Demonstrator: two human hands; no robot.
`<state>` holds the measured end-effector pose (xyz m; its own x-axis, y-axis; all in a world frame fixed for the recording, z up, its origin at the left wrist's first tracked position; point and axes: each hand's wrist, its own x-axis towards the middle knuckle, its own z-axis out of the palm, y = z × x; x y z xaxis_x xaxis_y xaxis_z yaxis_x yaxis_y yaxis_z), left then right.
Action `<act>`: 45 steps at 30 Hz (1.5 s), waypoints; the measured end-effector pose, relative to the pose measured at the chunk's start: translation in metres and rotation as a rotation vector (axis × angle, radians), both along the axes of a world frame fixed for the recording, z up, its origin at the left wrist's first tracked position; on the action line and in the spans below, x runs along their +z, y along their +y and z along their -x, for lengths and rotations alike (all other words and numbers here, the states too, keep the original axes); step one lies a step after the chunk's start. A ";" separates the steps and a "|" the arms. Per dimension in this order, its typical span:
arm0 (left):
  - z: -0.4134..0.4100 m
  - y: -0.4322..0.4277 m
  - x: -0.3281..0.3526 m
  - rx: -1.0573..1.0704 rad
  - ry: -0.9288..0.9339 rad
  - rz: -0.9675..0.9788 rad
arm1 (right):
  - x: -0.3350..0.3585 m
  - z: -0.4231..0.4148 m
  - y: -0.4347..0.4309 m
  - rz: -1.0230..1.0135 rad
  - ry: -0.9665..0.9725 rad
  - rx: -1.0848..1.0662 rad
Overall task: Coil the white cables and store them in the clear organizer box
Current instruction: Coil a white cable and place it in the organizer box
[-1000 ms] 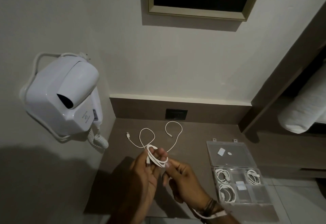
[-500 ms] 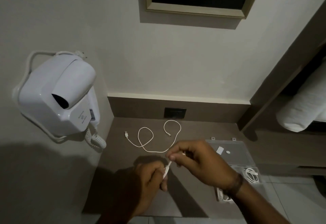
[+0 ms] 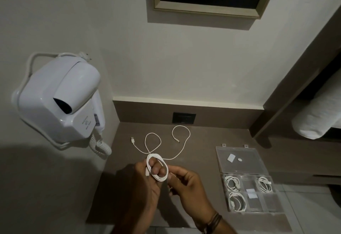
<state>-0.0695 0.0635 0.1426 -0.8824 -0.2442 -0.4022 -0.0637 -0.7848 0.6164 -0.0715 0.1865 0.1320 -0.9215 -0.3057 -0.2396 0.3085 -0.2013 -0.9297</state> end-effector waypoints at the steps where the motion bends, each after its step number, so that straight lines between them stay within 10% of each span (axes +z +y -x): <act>1: 0.001 0.001 -0.002 0.017 -0.019 0.028 | -0.001 0.000 0.002 -0.055 0.038 0.015; 9: 0.003 0.013 -0.008 0.171 -0.263 0.387 | -0.018 0.000 0.013 -0.369 0.310 -0.099; 19: -0.008 0.010 -0.008 -0.053 0.118 -0.171 | -0.020 0.008 0.019 -0.487 0.527 0.126; 27: -0.011 0.027 -0.001 -0.020 -0.115 0.290 | -0.008 -0.001 0.016 -0.108 0.026 0.068; 45: -0.022 0.029 -0.025 -0.087 -0.172 1.117 | -0.033 -0.003 0.028 -0.347 0.072 -0.148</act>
